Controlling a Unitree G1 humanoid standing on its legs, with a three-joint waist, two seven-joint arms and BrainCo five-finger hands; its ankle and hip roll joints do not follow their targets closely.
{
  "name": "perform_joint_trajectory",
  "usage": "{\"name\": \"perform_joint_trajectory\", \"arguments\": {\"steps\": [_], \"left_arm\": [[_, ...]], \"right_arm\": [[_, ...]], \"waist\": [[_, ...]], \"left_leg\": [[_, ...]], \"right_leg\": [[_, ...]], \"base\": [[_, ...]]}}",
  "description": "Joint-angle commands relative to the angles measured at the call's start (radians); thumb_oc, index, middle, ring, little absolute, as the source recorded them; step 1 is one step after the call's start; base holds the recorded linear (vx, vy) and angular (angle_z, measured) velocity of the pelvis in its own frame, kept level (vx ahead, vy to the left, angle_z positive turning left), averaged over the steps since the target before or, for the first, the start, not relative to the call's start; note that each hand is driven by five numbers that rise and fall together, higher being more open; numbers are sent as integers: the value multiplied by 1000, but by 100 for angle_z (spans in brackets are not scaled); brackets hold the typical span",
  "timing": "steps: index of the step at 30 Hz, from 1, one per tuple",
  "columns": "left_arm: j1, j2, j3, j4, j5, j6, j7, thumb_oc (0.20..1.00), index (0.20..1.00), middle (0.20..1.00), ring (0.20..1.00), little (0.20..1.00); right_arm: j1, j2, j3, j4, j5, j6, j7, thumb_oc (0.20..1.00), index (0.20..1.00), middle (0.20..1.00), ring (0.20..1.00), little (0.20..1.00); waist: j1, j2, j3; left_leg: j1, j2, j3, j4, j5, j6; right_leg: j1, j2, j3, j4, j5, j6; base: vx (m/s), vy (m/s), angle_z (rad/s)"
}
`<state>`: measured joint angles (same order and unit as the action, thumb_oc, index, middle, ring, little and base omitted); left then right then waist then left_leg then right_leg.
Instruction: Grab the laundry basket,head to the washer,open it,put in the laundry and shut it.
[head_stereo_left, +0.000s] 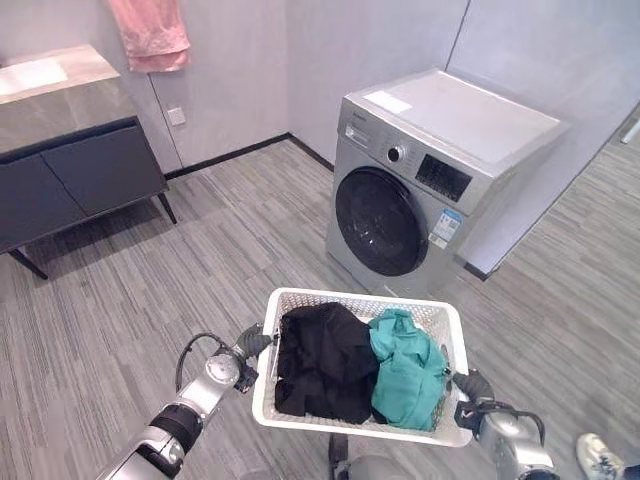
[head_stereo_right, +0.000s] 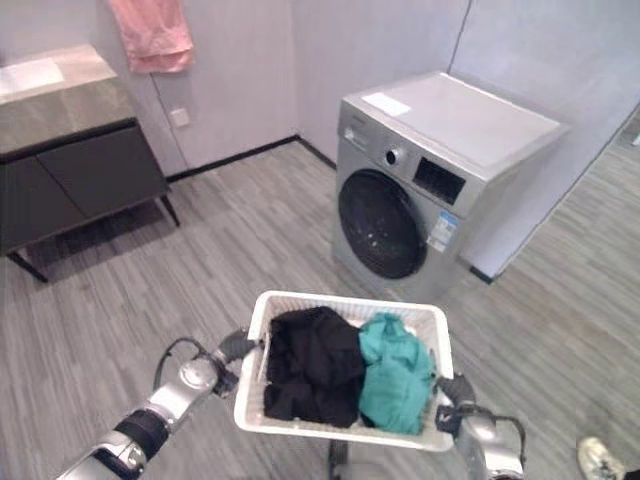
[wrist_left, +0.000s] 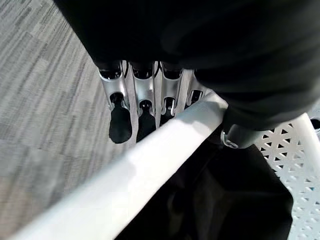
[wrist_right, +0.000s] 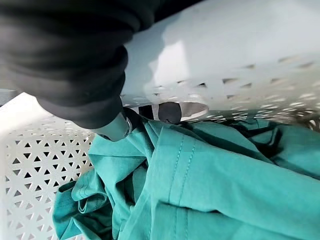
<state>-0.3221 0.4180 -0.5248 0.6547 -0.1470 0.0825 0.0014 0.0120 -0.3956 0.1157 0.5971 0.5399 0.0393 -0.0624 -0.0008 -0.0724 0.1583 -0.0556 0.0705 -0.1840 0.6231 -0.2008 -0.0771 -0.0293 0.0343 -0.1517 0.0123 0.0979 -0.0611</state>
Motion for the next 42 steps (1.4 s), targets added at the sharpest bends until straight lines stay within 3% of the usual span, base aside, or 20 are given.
{"name": "perform_joint_trajectory", "arguments": {"steps": [1,4,9,16,23,24,32,42], "left_arm": [[-125,2,40,-32,-75,-84,9,200,200,200,200,200],[-121,5,37,-32,-81,-88,12,200,200,200,200,200],[-105,8,44,-9,-71,-104,9,200,200,200,200,200],[-63,33,75,-14,-93,-118,17,200,200,200,200,200],[-39,38,92,-30,-91,-116,13,200,200,200,200,200],[253,-117,224,-22,-125,-122,91,200,200,200,200,200],[274,-124,224,-6,-123,-119,85,200,200,200,200,200],[320,-105,262,-27,-108,-112,84,200,200,200,200,200]], "right_arm": [[6,-31,-71,-104,138,-79,114,200,200,200,200,200],[-4,-43,-77,-101,118,-85,109,200,200,200,200,200],[-13,-34,-70,-75,89,-79,114,200,200,200,200,200],[-21,-10,-60,-53,71,-73,117,200,200,200,200,200],[2,5,-70,-54,57,-72,122,200,200,200,200,200],[-62,69,172,257,-235,-21,113,200,200,200,200,200],[-58,70,172,244,-231,-22,105,200,200,200,200,200],[-30,32,125,38,-245,-34,73,200,200,200,200,200]], "waist": [[-11,-11,-16],[3,13,-14],[6,46,-48],[26,60,-72],[18,63,-77],[26,79,-89],[30,82,-100],[25,80,-91]], "left_leg": [[-42,70,122,-317,150,40],[-48,111,116,-517,254,8],[23,84,153,-588,233,-3],[100,37,215,-653,211,23],[124,23,218,-673,200,34],[43,-1,351,-710,223,45],[70,3,336,-710,219,41],[74,9,339,-710,215,37]], "right_leg": [[47,-86,42,37,-120,147],[71,-82,53,27,-139,147],[99,-121,64,-22,-120,169],[100,-170,96,-51,-92,203],[107,-181,95,-49,-95,213],[73,-170,-50,-100,-103,184],[96,-158,-52,-100,-109,178],[91,-154,-44,-100,-103,177]], "base": [[77,78,34],[73,104,8],[121,178,-20],[89,145,-37],[54,46,-4],[0,0,0],[4,-12,0],[1,0,1]]}}
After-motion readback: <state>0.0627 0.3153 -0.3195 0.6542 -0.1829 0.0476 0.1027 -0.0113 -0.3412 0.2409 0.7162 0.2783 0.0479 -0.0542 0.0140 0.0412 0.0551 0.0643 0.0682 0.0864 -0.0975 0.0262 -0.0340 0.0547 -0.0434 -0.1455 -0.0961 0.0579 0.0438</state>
